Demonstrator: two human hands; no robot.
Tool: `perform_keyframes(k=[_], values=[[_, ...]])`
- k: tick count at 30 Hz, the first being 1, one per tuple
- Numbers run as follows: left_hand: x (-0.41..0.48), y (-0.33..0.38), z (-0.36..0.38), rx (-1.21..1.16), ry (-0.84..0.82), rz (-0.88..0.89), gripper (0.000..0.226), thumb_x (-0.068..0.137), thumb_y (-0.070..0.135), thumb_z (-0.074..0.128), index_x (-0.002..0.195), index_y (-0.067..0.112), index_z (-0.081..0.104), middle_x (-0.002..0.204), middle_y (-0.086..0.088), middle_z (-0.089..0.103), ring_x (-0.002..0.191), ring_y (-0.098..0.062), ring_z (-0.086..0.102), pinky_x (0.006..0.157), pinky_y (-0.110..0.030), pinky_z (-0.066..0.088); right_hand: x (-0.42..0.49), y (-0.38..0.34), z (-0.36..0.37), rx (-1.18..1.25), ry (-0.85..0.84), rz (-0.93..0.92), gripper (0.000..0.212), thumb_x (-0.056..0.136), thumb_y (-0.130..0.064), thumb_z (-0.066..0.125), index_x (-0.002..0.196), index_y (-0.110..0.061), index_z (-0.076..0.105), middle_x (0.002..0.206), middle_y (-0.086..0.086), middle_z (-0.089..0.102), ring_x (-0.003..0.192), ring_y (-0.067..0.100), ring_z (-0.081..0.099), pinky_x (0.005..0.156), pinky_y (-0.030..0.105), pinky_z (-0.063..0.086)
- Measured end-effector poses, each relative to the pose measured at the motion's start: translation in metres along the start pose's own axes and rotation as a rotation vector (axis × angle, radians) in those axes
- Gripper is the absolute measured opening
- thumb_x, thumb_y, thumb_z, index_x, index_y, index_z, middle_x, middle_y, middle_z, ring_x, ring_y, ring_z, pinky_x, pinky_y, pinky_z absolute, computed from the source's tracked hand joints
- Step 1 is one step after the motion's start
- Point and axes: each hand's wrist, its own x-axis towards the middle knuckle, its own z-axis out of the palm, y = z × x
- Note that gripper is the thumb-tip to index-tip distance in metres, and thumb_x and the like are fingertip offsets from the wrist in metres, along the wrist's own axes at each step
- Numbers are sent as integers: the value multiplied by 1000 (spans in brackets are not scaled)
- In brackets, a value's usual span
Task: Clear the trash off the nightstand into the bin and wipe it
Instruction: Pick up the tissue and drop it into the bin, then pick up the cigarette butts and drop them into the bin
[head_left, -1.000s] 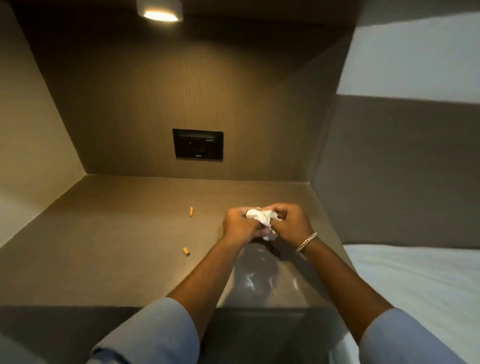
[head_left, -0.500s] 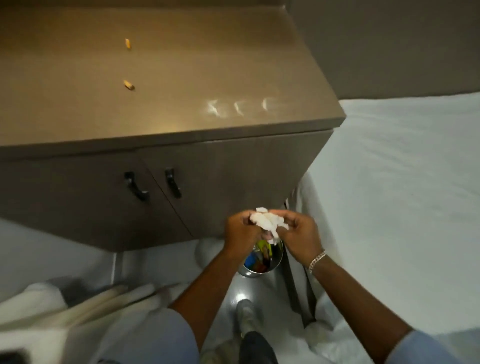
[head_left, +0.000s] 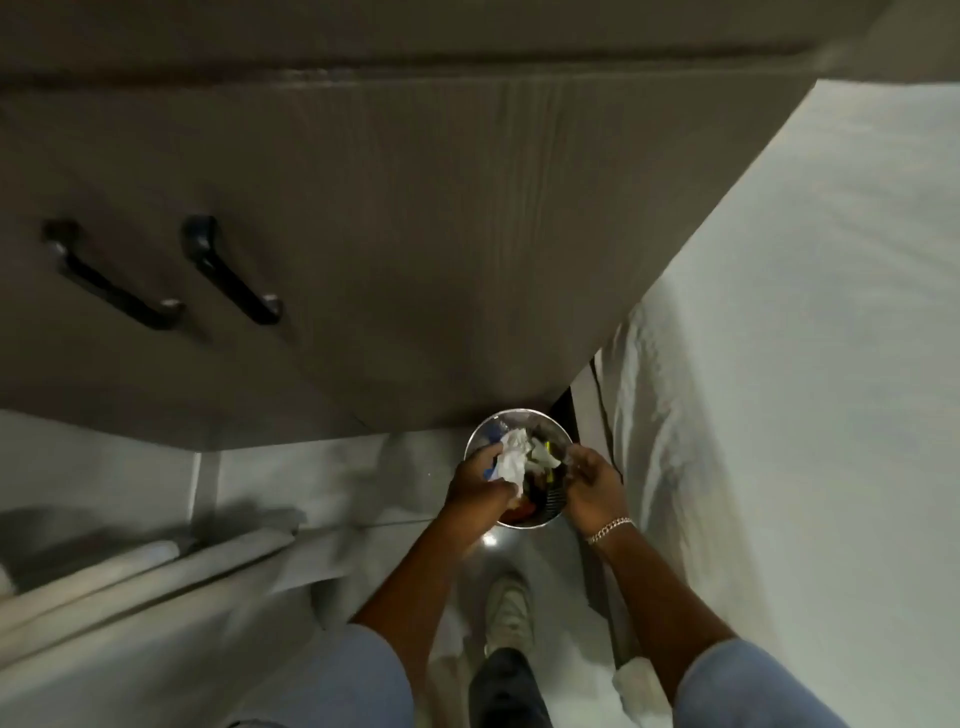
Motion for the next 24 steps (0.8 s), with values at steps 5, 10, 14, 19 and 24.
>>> perform_keyframes(k=[5, 10, 14, 19, 24], values=[[-97, 97, -27, -39, 41, 186, 35, 82, -4, 62, 107, 20, 64, 114, -8, 67, 103, -22, 65, 88, -32, 56, -82, -122, -25, -45, -65, -237, 30, 88, 4, 51, 113, -7, 64, 106, 9, 68, 100, 24, 64, 88, 28, 52], [-193, 211, -73, -72, 164, 546, 26, 86, -5, 58, 108, 8, 66, 101, -16, 71, 89, -22, 69, 74, -34, 60, -165, -270, -51, 136, -167, -539, 28, 86, 1, 60, 101, -22, 67, 95, 4, 73, 89, 16, 70, 80, 27, 57], [-227, 281, -136, -170, 372, 732, 18, 78, 1, 60, 90, 12, 68, 85, -14, 69, 75, -26, 68, 63, -32, 58, -186, -384, -41, 131, -186, -821, 18, 84, -8, 66, 99, -19, 70, 85, 2, 73, 78, 16, 69, 72, 26, 57], [-197, 331, -230, 231, 808, 708, 31, 81, 1, 55, 107, 11, 69, 101, -10, 68, 93, -25, 65, 86, -35, 56, -158, -493, 33, -83, -192, -1007, 16, 82, -9, 66, 97, -13, 72, 83, -1, 70, 74, 10, 64, 74, 27, 55], [-138, 354, -281, 873, 704, 718, 27, 89, 23, 60, 115, 26, 67, 111, -6, 54, 106, -26, 48, 87, -38, 48, -99, -570, 119, -359, -196, -940, 24, 79, -4, 65, 102, -9, 71, 103, 13, 73, 95, 24, 68, 95, 40, 52]])
